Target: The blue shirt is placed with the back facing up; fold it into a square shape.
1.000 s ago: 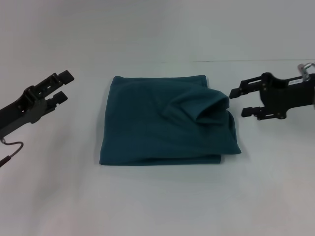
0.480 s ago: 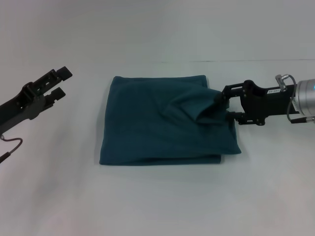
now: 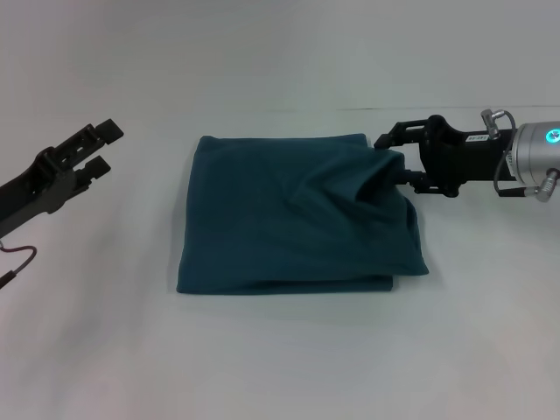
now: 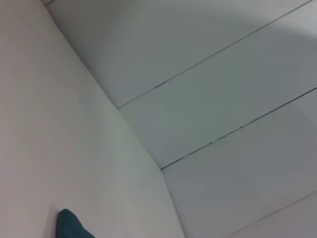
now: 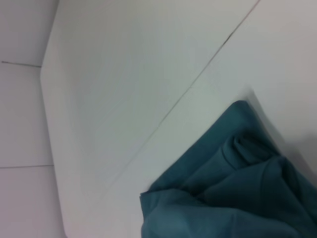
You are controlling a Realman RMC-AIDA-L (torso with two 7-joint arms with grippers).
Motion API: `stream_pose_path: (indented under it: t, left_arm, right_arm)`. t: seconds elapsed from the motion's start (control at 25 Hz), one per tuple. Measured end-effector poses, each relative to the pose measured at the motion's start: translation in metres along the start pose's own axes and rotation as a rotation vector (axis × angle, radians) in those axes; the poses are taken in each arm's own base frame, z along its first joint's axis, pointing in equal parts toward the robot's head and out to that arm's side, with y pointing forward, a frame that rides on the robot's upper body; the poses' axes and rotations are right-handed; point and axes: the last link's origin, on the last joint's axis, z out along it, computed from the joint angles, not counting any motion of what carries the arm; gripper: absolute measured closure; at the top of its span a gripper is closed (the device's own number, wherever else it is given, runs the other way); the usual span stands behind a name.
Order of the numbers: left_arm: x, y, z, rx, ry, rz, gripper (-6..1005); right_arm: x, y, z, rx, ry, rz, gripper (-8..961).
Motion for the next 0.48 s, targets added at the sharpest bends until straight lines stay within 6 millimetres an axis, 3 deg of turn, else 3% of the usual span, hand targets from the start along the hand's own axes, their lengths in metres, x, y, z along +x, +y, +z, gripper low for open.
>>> stream_pose_path:
  t: [0.48]
  left_arm:
    - [0.004,0.0003,0.0016,0.002,0.023,0.014,65]
  right_arm:
    - [0.0,-0.0022,-0.0026,-0.027,-0.002,0.049,322]
